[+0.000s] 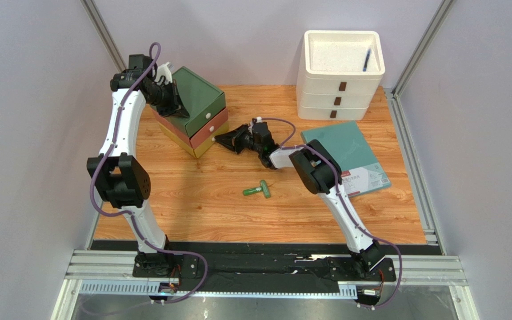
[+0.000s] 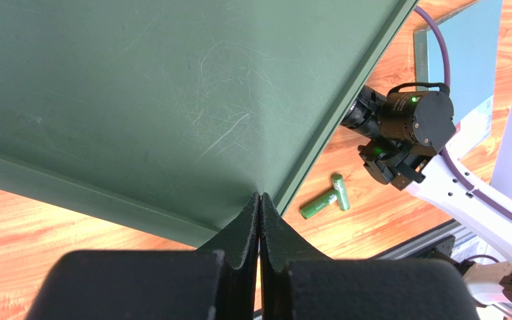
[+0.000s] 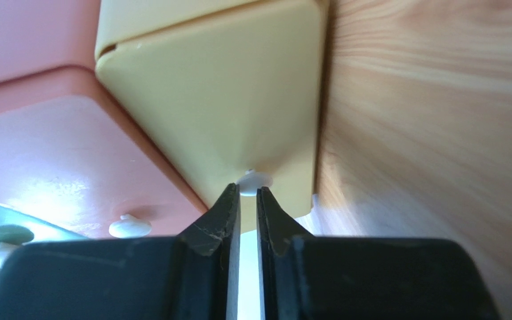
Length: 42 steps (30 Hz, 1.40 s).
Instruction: Organize the makeup
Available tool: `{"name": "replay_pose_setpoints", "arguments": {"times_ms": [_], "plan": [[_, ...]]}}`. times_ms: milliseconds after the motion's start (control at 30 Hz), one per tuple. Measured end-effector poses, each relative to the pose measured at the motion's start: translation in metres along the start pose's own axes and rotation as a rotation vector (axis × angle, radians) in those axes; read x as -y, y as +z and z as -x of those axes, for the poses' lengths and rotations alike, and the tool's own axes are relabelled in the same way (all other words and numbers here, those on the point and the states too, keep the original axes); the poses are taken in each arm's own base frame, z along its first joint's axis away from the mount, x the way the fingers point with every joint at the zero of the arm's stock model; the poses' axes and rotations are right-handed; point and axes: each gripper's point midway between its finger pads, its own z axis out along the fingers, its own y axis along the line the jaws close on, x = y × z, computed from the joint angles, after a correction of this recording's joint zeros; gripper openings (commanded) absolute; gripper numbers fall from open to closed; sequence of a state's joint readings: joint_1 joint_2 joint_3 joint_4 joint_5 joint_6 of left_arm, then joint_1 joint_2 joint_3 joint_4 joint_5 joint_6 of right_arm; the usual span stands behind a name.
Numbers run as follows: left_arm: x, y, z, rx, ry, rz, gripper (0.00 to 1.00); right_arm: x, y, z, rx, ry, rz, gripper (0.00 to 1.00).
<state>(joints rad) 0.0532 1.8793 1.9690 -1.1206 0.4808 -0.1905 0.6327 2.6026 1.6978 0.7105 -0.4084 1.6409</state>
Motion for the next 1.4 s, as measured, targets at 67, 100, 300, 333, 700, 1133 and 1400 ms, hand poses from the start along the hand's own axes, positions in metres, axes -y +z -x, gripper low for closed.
{"name": "replay_pose_setpoints", "arguments": {"times_ms": [67,100,300,333,700,1133,1400], "plan": [[0.000,0.000,0.000,0.000,-0.001,0.000,0.00,0.003,-0.002,0.003,0.010,0.000,-0.013,0.09],[0.000,0.000,0.000,-0.001,0.000,0.000,0.00,0.005,-0.002,0.004,0.014,-0.008,-0.015,0.09],[0.000,0.000,0.000,-0.001,-0.001,0.001,0.00,0.007,-0.005,0.005,0.019,-0.020,-0.025,0.10],[0.000,0.000,0.000,-0.002,-0.001,0.001,0.00,0.008,-0.006,0.005,0.020,-0.020,-0.029,0.11],[0.000,0.000,0.000,-0.002,-0.001,0.000,0.00,-0.003,-0.013,0.006,0.025,-0.002,0.045,0.46],[0.000,0.000,0.000,-0.002,-0.001,0.000,0.00,-0.009,-0.006,-0.008,0.025,0.056,0.086,0.38],[0.000,0.000,0.000,-0.002,-0.001,0.000,0.00,0.000,-0.001,-0.015,0.035,0.028,0.053,0.44]]}}
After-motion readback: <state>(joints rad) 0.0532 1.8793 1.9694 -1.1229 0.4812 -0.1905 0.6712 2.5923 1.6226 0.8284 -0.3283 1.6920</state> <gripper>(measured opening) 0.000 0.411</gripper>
